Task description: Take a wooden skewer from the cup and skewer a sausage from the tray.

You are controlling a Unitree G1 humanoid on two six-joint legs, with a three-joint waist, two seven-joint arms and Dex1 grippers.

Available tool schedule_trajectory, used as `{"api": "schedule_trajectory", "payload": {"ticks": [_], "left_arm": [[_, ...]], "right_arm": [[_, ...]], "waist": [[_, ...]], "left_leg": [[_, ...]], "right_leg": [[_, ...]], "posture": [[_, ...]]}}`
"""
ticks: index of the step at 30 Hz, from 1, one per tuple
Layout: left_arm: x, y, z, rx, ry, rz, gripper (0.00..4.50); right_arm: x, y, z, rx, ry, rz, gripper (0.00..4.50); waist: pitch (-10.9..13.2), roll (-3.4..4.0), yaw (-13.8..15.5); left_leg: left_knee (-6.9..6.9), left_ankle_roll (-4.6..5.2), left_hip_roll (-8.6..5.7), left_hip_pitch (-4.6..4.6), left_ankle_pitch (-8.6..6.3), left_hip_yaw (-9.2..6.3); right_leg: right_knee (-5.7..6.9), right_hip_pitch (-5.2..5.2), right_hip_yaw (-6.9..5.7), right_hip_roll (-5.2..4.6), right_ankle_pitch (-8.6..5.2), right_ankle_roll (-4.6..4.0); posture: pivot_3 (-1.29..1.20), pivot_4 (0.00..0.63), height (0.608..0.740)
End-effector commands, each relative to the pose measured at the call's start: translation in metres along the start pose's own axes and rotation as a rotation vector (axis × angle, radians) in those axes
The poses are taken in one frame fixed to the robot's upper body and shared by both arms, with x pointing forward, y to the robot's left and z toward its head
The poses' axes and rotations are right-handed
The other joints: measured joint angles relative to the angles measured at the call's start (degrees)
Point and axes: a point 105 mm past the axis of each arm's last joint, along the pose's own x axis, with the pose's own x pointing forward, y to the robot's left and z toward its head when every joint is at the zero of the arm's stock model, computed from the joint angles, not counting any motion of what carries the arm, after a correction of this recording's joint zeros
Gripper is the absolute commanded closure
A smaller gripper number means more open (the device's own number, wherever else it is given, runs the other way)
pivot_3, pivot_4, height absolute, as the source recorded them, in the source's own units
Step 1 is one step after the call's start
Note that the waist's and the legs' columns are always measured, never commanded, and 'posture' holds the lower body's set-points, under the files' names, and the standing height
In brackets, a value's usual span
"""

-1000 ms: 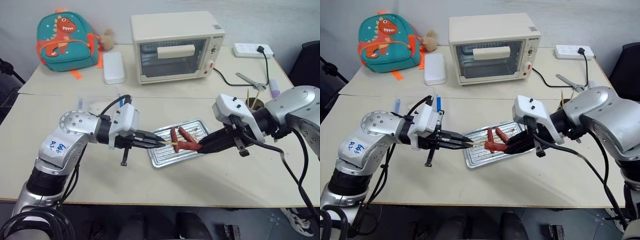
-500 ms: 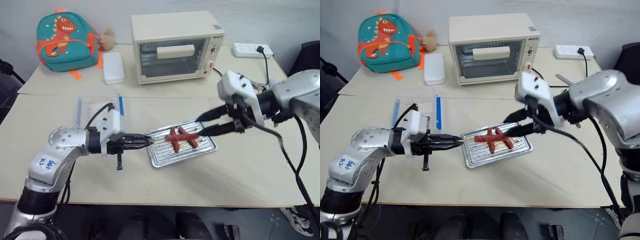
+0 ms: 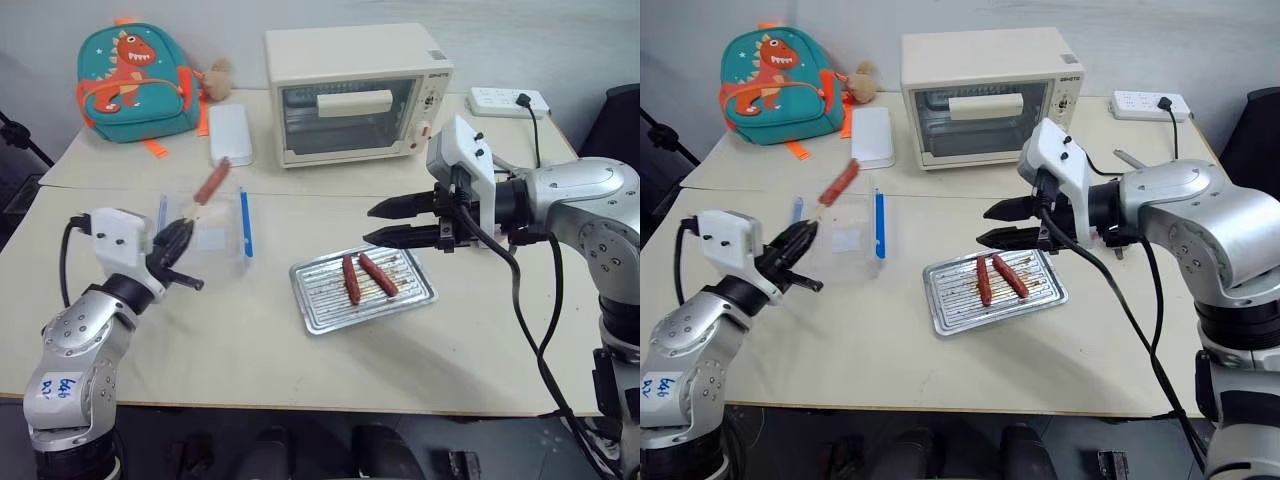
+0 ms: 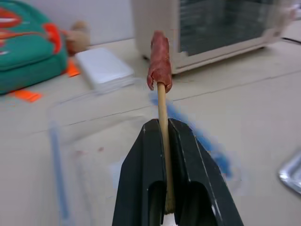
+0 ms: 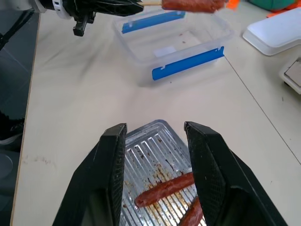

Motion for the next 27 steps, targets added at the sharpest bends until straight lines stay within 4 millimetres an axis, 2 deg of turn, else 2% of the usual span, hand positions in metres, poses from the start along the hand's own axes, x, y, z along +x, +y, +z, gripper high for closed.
{"api": "schedule_trajectory", "payload": {"ticks": [1, 3, 9, 13, 14, 16, 18, 20, 26, 27], "left_arm": [[0.003, 0.009, 0.003, 0.002, 0.000, 0.045, 4.50], [0.008, 0.006, -0.004, -0.018, 0.036, 0.028, 4.50], [0.017, 0.005, -0.014, -0.036, 0.076, 0.027, 4.50], [0.023, 0.007, -0.013, -0.052, 0.071, 0.046, 4.50], [0.025, 0.008, -0.012, -0.059, 0.063, 0.048, 3.92], [0.025, 0.008, -0.010, -0.057, 0.052, 0.035, 3.60], [0.020, 0.005, -0.002, -0.050, 0.025, 0.006, 3.09], [0.009, 0.007, 0.006, -0.060, 0.001, -0.007, 2.62], [-0.034, 0.011, 0.025, -0.093, -0.040, -0.045, 2.62], [-0.046, 0.012, 0.032, -0.091, -0.051, -0.061, 2.62]], "right_arm": [[-0.004, 0.005, 0.014, -0.022, -0.056, 0.008, 2.30], [-0.007, 0.009, 0.021, 0.018, -0.094, 0.037, 2.02], [-0.005, 0.012, 0.029, -0.014, -0.112, 0.016, 0.49], [-0.004, 0.014, 0.029, -0.015, -0.116, 0.018, 0.49], [-0.004, 0.014, 0.029, -0.013, -0.117, 0.018, 0.45], [-0.003, 0.014, 0.029, -0.010, -0.119, 0.018, 0.45], [-0.003, 0.015, 0.028, -0.003, -0.121, 0.017, 0.45], [-0.003, 0.015, 0.028, 0.004, -0.124, 0.015, 0.45], [-0.004, 0.015, 0.023, 0.001, -0.110, 0.014, 0.45], [-0.005, 0.014, 0.022, -0.004, -0.103, 0.017, 0.45]], "waist": [[0.00, -0.01, -0.01], [0.00, -0.01, -0.03], [-0.01, -0.01, -0.11], [-0.01, -0.02, -0.13], [-0.01, -0.01, -0.09], [-0.01, -0.02, -0.12], [-0.01, -0.02, -0.16], [-0.01, -0.02, -0.26], [-0.01, -0.03, -0.30], [0.00, -0.03, -0.23]], "left_leg": [[0.00, 0.00, -0.01, 0.00, 0.00, 0.00], [0.00, -0.01, -0.01, 0.00, -0.01, -0.01], [-0.02, -0.03, 0.00, 0.00, -0.02, -0.02], [-0.03, -0.03, 0.00, 0.00, -0.02, -0.01], [-0.03, -0.03, 0.00, 0.00, -0.02, -0.01], [-0.02, -0.03, 0.00, -0.01, -0.02, -0.01], [-0.03, -0.04, 0.00, -0.01, -0.02, 0.00], [-0.04, -0.04, 0.00, -0.01, -0.03, 0.00], [-0.08, -0.07, 0.03, -0.02, -0.04, 0.00], [-0.07, -0.07, 0.03, -0.03, -0.04, -0.01]], "right_leg": [[0.01, 0.00, 0.00, 0.00, 0.00, 0.00], [0.00, 0.00, 0.00, 0.00, 0.00, 0.00], [-0.01, 0.00, -0.01, 0.00, 0.00, 0.00], [-0.01, -0.03, -0.01, 0.00, 0.00, 0.00], [-0.01, -0.03, -0.01, 0.00, 0.00, 0.00], [-0.01, -0.03, -0.01, 0.00, 0.00, 0.00], [-0.01, -0.03, -0.01, -0.01, 0.00, 0.00], [-0.02, -0.04, 0.00, 0.00, 0.00, 0.00], [-0.05, -0.10, 0.01, -0.01, 0.00, 0.00], [-0.05, -0.09, 0.02, -0.03, 0.00, 0.00]], "posture": [[0.00, 0.150, 0.740], [0.00, 0.150, 0.740], [0.00, 0.150, 0.740], [0.00, 0.150, 0.740], [0.00, 0.150, 0.740], [0.00, 0.150, 0.740], [0.00, 0.150, 0.740], [0.00, 0.150, 0.740], [0.00, 0.150, 0.740], [0.00, 0.150, 0.740]]}}
